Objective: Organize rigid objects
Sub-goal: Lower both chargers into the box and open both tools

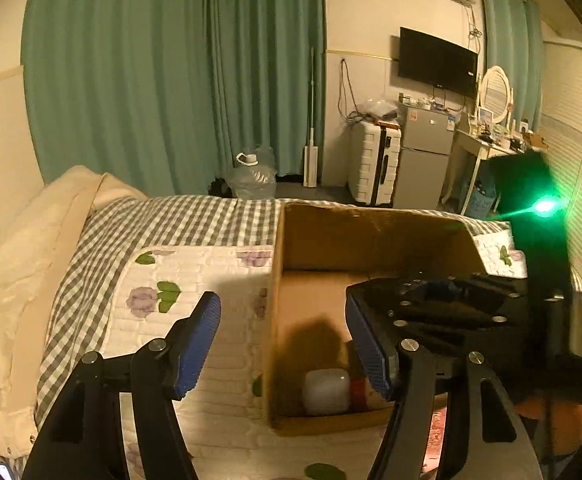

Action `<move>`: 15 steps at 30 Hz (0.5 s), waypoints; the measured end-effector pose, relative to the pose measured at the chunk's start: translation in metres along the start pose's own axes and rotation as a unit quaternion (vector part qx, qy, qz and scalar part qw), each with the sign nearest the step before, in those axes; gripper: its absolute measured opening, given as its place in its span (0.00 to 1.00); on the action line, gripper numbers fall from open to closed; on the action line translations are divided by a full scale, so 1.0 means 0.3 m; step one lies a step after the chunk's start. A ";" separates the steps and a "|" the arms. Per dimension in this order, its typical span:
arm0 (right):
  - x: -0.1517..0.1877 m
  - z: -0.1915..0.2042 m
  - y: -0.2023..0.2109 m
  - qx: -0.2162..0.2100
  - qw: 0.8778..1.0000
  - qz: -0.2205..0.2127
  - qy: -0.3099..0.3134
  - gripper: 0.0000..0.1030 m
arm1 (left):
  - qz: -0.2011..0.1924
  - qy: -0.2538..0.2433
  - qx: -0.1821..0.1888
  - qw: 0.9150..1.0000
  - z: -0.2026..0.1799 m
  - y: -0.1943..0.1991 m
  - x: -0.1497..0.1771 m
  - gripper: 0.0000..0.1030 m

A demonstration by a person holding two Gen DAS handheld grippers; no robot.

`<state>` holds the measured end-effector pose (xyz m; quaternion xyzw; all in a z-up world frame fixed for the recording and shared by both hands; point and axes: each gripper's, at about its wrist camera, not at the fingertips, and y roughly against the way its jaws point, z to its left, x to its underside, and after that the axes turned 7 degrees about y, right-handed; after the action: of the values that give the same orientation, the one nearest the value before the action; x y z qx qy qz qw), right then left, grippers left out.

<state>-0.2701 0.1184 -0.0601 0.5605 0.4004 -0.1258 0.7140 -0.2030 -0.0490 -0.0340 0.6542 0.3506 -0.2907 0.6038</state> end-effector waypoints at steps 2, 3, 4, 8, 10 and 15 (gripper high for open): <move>0.004 0.003 -0.038 -0.001 1.000 0.007 -0.008 0.37 | 0.003 0.008 0.003 1.000 0.025 -0.004 0.000 0.66; 0.007 0.004 -0.053 -0.002 1.000 0.011 -0.013 0.38 | 0.002 0.012 0.001 1.000 0.037 -0.006 0.000 0.66; 0.012 0.004 -0.066 -0.003 1.000 0.014 -0.017 0.38 | 0.001 0.015 -0.002 1.000 0.049 -0.008 0.000 0.66; 0.024 -0.009 -0.031 0.002 0.999 -0.005 -0.036 0.68 | 0.006 0.019 -0.004 1.000 0.066 -0.006 0.007 0.66; 0.017 -0.025 0.030 0.008 0.999 -0.025 -0.048 0.74 | 0.008 0.016 -0.011 1.000 0.057 0.008 0.006 0.66; 0.032 -0.054 0.231 0.058 0.997 -0.029 -0.035 0.77 | -0.003 0.002 0.001 1.000 0.008 0.111 0.008 0.66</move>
<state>-0.2272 0.1591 -0.0194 0.5844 0.3835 -0.1887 0.6898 -0.1746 -0.0519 -0.0166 0.6541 0.3539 -0.2916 0.6016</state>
